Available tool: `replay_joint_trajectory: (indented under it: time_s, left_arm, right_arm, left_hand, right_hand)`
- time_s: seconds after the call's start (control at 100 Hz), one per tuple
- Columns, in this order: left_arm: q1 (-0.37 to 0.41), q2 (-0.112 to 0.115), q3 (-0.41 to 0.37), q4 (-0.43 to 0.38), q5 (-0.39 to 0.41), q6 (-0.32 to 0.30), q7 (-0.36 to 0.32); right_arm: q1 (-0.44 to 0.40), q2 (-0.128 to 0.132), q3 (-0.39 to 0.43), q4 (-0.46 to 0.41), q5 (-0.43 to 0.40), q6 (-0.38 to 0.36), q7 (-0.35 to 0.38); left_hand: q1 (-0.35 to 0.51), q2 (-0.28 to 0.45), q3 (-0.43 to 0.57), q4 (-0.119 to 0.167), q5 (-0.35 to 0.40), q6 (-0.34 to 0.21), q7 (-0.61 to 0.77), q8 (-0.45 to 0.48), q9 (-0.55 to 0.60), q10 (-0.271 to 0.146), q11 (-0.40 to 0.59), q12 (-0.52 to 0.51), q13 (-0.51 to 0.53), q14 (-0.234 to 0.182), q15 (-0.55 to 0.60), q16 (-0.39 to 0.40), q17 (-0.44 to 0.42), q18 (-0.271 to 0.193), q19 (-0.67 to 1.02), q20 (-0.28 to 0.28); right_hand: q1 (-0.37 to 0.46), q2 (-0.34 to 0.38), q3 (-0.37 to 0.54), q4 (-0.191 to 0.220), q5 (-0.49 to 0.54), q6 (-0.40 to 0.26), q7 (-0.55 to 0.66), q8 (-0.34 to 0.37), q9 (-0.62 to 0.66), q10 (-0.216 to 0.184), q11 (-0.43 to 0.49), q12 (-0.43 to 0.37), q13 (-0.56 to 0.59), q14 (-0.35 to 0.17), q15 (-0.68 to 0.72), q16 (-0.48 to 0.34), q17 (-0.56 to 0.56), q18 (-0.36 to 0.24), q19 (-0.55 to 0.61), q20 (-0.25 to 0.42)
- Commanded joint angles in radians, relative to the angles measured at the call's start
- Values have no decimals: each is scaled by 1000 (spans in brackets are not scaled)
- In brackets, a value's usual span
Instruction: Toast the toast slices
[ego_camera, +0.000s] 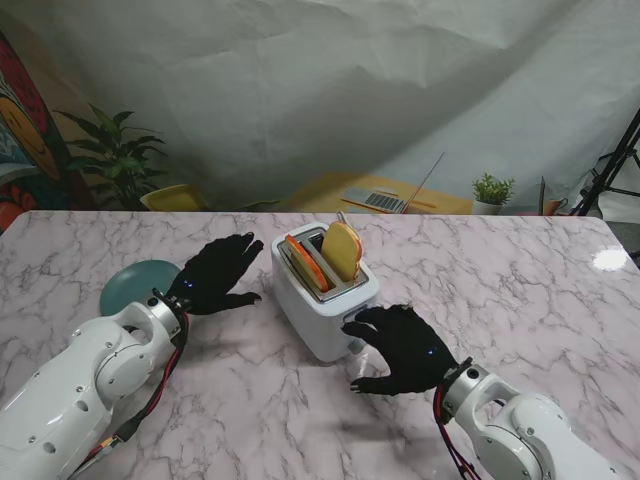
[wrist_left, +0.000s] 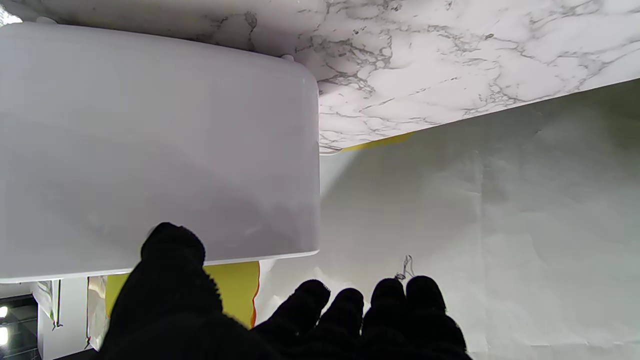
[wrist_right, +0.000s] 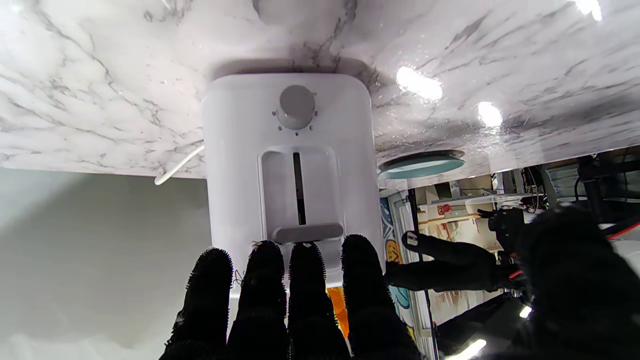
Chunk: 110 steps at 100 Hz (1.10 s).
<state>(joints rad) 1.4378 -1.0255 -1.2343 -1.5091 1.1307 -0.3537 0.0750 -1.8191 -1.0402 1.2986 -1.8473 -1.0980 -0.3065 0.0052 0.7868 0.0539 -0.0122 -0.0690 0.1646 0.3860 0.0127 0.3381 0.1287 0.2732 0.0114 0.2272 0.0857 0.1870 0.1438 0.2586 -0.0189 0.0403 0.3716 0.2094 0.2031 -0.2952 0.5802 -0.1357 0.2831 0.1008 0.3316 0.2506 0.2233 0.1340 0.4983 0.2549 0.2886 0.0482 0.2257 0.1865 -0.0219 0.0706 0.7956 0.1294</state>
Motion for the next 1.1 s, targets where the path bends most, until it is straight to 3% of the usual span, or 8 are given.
replay_joint_trajectory:
  time_s: [0.0, 0.64, 0.88, 1.09]
  left_arm:
    - [-4, -4, 4, 5, -2, -1, -8]
    - [-12, -7, 11, 24, -2, -4, 35]
    - [-13, -7, 11, 27, 3, -3, 45]
    - [-12, -7, 9, 27, 8, 0, 53]
  right_arm:
    - [-3, 4, -10, 31, 2, 3, 16]
    - [56, 19, -98, 162, 60, -9, 88]
    - [53, 18, -89, 155, 59, -18, 80]
    - [8, 11, -30, 72, 21, -37, 43]
  left_hand:
    - [33, 33, -24, 23, -12, 4, -1, 11, -35, 7, -8, 15, -24, 32, -9, -7, -4, -24, -31, -15]
    - [38, 29, -23, 24, -7, 1, -5, 19, -34, 3, -6, 25, -20, 30, 2, -5, -3, -30, -18, -8]
    - [38, 29, -24, 24, -5, 0, -5, 20, -34, 3, -4, 30, -19, 28, 6, -5, -4, -30, -14, -6]
    - [39, 30, -23, 24, -4, 0, -5, 21, -34, 2, -4, 33, -18, 28, 8, -4, -4, -30, -11, -5]
  right_hand:
    - [1, 13, 8, 13, -4, 27, -11, 4, -6, 7, 4, 10, 1, -11, -36, -15, -8, -44, -8, 3]
    - [-5, 15, 17, 11, -16, 27, -7, 5, -18, 7, 10, 12, -11, -13, -33, -13, -15, -50, -7, 6]
    - [-8, 15, 21, 10, -16, 26, -3, 6, -21, 3, 13, 12, -14, -15, -32, -13, -17, -50, -7, 7]
    - [-11, 18, 20, 9, -14, 24, 1, 7, -17, 3, 15, 12, -14, -12, -32, -13, -17, -44, -7, 7]
